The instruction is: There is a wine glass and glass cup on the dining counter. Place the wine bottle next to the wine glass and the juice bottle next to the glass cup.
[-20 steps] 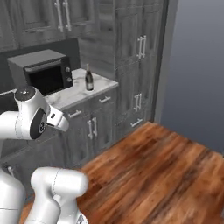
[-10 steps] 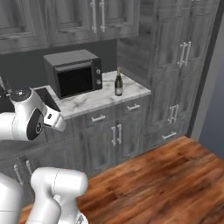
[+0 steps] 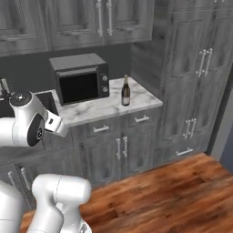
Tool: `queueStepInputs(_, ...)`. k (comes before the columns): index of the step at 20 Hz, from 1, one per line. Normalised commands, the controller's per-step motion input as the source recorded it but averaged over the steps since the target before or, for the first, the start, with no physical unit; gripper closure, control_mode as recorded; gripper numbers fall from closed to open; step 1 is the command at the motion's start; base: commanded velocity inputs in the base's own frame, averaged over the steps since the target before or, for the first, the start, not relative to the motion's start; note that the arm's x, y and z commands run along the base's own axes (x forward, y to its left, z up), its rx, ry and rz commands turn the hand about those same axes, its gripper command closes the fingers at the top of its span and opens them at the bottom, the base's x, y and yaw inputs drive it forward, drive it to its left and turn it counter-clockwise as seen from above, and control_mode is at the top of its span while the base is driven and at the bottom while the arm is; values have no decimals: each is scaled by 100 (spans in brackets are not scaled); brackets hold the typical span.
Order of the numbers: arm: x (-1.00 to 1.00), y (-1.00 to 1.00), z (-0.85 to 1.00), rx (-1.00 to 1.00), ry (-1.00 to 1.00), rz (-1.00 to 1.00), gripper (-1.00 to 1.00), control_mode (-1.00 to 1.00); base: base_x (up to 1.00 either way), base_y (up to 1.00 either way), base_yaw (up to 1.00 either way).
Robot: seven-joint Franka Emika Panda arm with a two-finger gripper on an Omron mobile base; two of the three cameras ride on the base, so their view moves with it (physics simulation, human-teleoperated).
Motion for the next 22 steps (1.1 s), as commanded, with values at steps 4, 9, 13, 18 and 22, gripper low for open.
queueStepInputs(4, 0, 0, 0, 0, 0, 0, -100, 100, 31, -37, 36)
queueStepInputs(9, 0, 0, 0, 0, 0, 0, -100, 100, 29, -38, 36)
queueStepInputs(13, 0, 0, 0, 0, 0, 0, -100, 100, 29, -41, 31)
queueStepInputs(18, 0, 0, 0, 0, 0, 0, -100, 100, 25, -52, 20)
queueStepInputs(22, 0, 0, 0, 0, 0, 0, -100, 100, 26, -66, 5)
